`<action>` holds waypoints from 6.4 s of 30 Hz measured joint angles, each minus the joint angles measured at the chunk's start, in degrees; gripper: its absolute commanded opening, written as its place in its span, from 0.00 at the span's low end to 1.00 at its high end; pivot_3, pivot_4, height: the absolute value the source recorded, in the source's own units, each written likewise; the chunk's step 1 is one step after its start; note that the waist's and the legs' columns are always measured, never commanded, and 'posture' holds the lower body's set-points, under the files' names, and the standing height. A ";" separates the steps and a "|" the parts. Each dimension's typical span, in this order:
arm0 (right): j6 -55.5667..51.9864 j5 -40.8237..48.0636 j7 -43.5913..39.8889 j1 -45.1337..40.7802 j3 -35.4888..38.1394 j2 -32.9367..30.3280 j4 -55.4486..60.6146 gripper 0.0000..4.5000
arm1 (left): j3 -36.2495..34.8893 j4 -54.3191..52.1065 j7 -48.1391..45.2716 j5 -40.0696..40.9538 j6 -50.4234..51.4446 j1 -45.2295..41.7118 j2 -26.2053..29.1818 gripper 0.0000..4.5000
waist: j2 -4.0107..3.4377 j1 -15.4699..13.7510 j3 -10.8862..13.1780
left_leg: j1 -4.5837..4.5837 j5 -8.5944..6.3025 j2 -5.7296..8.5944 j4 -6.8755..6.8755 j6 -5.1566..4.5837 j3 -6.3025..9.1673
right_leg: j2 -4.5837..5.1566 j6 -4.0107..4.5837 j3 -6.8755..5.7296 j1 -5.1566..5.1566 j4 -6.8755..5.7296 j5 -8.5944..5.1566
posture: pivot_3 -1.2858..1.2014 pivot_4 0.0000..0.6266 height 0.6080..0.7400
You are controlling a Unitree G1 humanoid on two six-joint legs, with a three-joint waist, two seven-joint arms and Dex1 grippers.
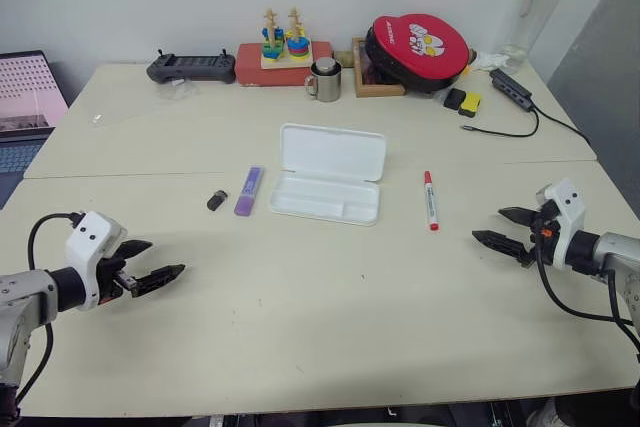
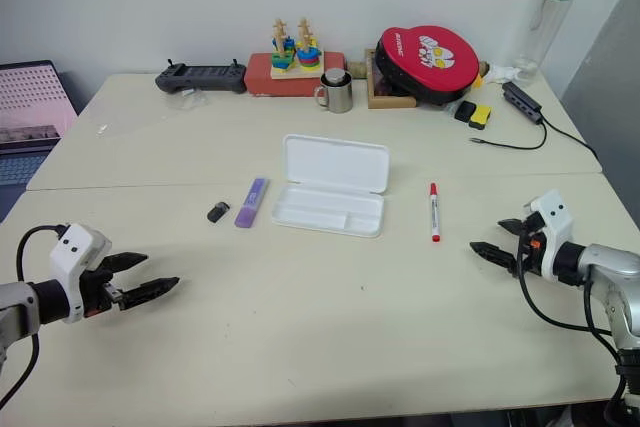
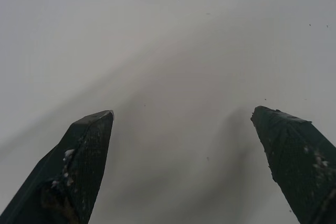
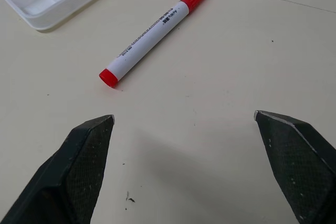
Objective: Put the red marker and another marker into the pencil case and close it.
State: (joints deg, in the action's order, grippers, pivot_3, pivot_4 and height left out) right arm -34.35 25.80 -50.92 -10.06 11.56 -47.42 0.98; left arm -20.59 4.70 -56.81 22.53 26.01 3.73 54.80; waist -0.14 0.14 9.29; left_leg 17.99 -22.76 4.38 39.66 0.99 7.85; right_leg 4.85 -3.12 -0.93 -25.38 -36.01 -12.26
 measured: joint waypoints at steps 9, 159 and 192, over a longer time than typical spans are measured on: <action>-4.01 1.12 -0.34 -7.85 -3.99 2.17 1.88 1.00 | 3.01 -4.92 1.64 1.84 2.31 -8.35 -3.90 1.00 | 0.00 0.00 0.00 | 0.04 0.00 0.02 0.21 0.00 -0.03 | 0.01 -0.06 0.03 0.01 -0.05 0.09 | 0.52 0.24 1.00; 16.31 -25.01 -11.81 -36.29 -43.79 25.90 -14.14 0.39 | 0.19 -31.35 11.10 12.76 11.02 1.48 -12.63 1.00 | 0.26 1.55 -0.17 | 0.79 -0.01 0.12 1.06 0.02 -0.15 | 0.06 -0.06 0.10 -0.81 -0.82 0.27 | 0.52 0.24 1.00; 6.13 -15.39 -7.45 -40.44 -28.36 28.65 -2.15 0.98 | 7.17 -8.57 21.26 3.35 11.04 -13.24 -15.08 1.00 | 0.27 1.64 -0.17 | 0.80 -0.02 0.17 1.07 0.04 -0.11 | 0.07 -0.05 -0.01 -0.87 -0.87 0.28 | 0.52 0.24 1.00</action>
State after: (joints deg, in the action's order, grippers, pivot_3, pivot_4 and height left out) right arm -28.23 10.41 -58.37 -50.50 -16.79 -18.77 -1.17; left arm -13.41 -3.86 -35.55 25.87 37.06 -9.51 39.72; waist 0.13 1.79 9.12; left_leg 18.79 -22.78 4.55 40.73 1.03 7.74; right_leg 4.92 -3.17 -0.94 -26.25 -36.88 -11.98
